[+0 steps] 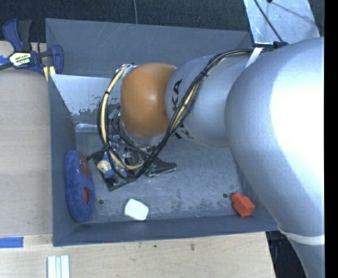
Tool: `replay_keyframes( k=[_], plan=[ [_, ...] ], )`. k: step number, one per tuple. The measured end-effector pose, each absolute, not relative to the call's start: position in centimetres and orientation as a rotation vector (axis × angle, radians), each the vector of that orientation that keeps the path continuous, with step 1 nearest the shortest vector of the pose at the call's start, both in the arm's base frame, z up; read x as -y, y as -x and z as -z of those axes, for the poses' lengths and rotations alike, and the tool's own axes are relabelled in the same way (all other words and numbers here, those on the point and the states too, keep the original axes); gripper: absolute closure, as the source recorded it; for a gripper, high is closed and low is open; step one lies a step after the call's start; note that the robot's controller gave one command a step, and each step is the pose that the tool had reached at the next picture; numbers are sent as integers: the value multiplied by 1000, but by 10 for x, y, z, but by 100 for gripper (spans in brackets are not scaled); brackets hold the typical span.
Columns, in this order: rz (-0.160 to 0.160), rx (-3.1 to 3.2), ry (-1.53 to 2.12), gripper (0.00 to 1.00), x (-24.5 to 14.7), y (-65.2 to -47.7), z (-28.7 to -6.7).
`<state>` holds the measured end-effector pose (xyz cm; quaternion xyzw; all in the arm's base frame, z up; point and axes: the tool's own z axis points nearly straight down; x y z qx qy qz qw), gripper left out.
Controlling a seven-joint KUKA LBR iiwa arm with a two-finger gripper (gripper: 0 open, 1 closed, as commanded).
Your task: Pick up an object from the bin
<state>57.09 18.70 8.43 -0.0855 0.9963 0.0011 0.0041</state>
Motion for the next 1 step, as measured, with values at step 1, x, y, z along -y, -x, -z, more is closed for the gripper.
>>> replay_keyframes(
  k=[1],
  plan=[
    [-5,-3121,267,100,-194,-519,-207]
  ],
)
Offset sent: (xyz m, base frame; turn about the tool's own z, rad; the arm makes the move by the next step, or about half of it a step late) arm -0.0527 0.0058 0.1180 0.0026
